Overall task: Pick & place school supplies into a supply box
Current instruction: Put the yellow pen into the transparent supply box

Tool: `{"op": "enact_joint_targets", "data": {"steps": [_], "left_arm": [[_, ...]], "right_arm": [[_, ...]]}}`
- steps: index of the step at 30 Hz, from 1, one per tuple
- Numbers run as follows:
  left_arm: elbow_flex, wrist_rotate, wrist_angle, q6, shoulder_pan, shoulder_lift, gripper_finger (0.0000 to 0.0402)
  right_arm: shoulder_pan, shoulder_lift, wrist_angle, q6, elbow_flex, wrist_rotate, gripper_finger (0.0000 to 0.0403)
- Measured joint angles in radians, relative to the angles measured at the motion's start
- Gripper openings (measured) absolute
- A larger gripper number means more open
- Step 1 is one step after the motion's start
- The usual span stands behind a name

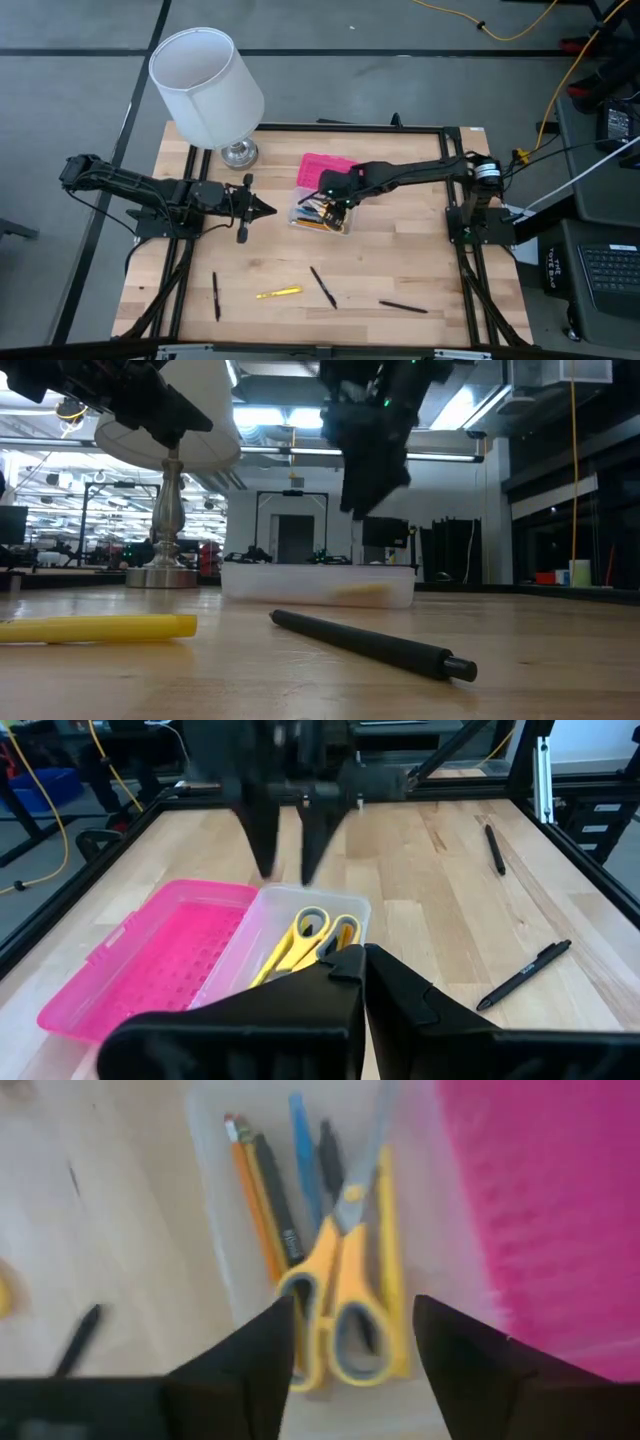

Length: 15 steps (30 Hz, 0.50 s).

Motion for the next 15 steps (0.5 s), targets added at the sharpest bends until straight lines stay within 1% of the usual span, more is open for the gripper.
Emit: {"op": "enact_joint_targets", "data": {"steps": [5,7,8,11,15], "left_arm": [[0.0,0.0,0.001,0.001,0.0,0.0,0.0002],[0.0,0.0,0.001,0.001,0.0,0.0,0.0002],[0.0,0.0,0.001,0.001,0.0,0.0,0.0002],[0.0,0.0,0.001,0.001,0.0,0.0,0.0002],[0.0,0.0,0.002,0.001,0.0,0.0,0.0002]], "right_arm": [[0.049,-0.06,0.001,-0.107,-0.003,0.107,0.0157],[0.071,-0.081,0.047,-0.144,-0.031,0.144,0.0134],[0.08,-0.091,0.078,-0.149,-0.054,0.152,0.0121],[0.099,-0.128,0.241,-0.155,-0.156,0.143,0.0082],[0.124,-0.197,0.452,-0.172,-0.323,0.136,0.003]]}}
